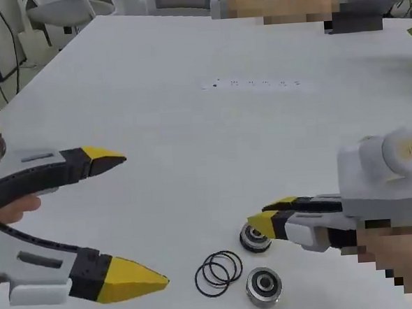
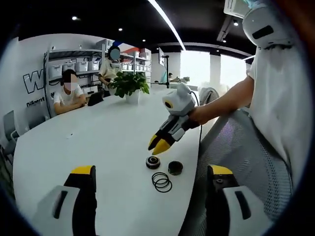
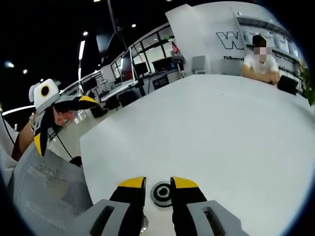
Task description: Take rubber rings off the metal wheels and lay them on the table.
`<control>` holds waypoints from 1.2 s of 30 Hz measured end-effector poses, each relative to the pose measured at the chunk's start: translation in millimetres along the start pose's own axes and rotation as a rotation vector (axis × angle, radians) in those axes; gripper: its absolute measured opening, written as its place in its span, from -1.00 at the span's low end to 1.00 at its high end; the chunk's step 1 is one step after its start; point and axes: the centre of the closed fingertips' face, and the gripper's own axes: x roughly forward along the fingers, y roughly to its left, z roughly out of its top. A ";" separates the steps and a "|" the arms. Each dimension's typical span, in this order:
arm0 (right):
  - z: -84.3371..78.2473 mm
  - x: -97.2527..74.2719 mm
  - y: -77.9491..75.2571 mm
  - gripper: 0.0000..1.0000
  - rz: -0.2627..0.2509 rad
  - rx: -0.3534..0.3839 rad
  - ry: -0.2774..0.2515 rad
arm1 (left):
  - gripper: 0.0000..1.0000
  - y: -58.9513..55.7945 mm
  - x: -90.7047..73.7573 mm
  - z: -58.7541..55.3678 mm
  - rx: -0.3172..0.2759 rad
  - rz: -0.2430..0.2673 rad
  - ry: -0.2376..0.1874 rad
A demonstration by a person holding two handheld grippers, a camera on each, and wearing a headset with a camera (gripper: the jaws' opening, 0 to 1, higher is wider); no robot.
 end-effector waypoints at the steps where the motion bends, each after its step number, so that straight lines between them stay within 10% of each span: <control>1: 0.1 -1.0 -4.2 -0.65 -0.009 0.001 -0.002 | 0.82 1.2 1.5 4.6 0.018 -0.007 0.000; 24: -22.0 -5.6 -29.2 -0.64 -0.059 -0.012 0.073 | 0.56 34.5 70.3 71.1 0.248 -0.103 -0.045; 36: -34.9 -3.6 -26.5 -0.60 -0.036 -0.021 0.122 | 0.26 25.8 120.8 41.3 0.215 -0.128 -0.052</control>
